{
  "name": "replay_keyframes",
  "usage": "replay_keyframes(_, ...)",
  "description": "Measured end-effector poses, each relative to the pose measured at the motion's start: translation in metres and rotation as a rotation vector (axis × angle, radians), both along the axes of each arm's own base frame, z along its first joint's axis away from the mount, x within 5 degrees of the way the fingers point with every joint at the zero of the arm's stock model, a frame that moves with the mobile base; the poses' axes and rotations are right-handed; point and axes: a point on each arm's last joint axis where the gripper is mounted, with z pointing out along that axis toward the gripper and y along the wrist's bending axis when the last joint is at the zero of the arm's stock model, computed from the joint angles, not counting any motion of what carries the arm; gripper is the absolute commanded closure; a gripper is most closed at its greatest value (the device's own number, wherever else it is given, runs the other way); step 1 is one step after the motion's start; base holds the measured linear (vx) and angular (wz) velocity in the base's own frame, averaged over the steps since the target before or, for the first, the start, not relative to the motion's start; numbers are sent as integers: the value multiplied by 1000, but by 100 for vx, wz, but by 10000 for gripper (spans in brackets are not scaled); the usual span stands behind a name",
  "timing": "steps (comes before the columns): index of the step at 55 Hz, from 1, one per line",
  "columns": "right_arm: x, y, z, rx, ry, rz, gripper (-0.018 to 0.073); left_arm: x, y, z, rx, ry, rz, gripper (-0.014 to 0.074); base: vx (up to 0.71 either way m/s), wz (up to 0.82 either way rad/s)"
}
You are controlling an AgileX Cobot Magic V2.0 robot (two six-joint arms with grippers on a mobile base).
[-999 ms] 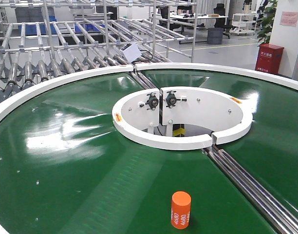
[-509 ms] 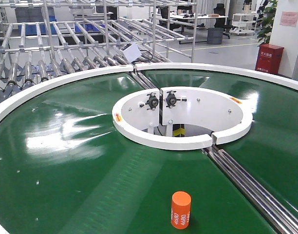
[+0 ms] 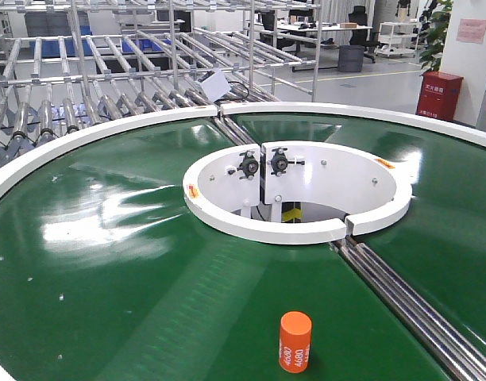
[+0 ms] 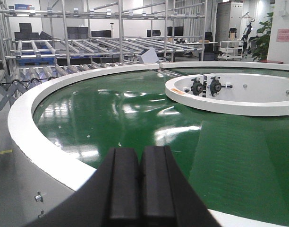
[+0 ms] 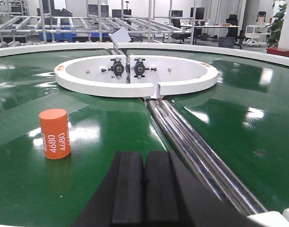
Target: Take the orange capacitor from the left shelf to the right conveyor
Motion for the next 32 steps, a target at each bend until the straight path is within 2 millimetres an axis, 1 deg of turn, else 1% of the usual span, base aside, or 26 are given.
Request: replay_keyframes(32, 0, 0, 0, -1, 0, 0, 570, 0, 0, 0, 0, 0, 0, 603, 0, 0)
